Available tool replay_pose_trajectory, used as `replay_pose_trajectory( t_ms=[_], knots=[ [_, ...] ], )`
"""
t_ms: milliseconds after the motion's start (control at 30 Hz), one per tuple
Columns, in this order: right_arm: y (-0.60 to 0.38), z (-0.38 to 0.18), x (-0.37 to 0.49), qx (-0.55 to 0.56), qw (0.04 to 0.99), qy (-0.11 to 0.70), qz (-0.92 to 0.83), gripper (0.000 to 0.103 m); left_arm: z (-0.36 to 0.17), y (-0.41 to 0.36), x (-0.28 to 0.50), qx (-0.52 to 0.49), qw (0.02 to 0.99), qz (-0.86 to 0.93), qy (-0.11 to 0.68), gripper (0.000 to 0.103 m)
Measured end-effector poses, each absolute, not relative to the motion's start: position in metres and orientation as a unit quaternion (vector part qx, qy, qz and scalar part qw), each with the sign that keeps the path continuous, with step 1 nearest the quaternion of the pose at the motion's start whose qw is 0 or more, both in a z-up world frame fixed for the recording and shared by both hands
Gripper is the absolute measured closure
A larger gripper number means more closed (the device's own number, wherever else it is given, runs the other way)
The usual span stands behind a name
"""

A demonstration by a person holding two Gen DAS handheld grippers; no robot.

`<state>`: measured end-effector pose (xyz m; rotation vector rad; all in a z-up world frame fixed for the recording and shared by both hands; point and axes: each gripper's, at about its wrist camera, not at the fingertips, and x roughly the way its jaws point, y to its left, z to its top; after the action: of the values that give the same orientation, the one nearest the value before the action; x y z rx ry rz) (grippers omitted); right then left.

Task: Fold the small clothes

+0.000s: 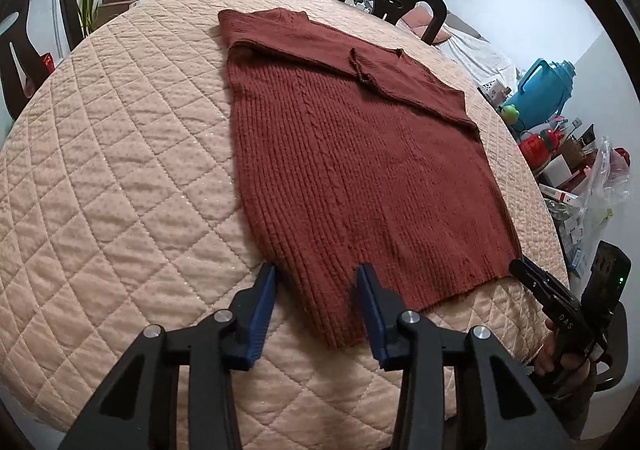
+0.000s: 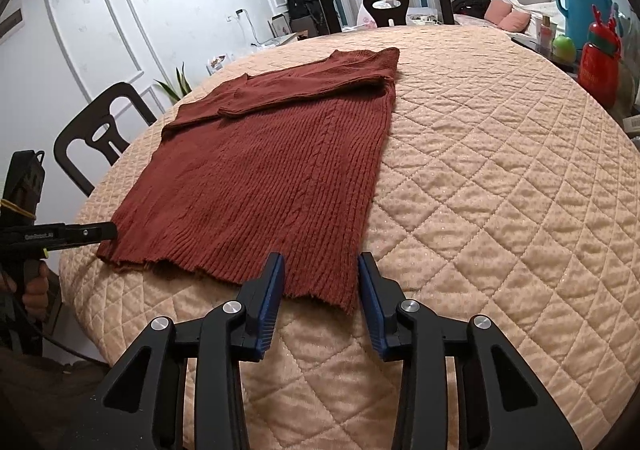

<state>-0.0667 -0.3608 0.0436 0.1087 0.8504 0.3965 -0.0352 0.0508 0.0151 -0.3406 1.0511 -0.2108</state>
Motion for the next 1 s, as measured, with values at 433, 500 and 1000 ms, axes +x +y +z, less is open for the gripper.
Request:
replay_pose_trajectory(
  t_ms=[433,500,1000],
  knots=[
    [-0.369,0.043,-0.065,0.066,0.886,0.417,0.191,0.089,0.013,0.055,-0.031,-0.175,0.833,-0.107,0.513,0.089],
    [-0.37,0.044,-0.066,0.069,0.887,0.415,0.192,0.091,0.014,0.054,-0.033,-0.177,0.835,-0.11,0.508,0.09],
    [-0.385,0.049,-0.067,0.11,0.888,0.4,0.196,0.094,0.016,0.066,-0.045,-0.208,0.841,-0.109,0.487,0.089]
  ],
)
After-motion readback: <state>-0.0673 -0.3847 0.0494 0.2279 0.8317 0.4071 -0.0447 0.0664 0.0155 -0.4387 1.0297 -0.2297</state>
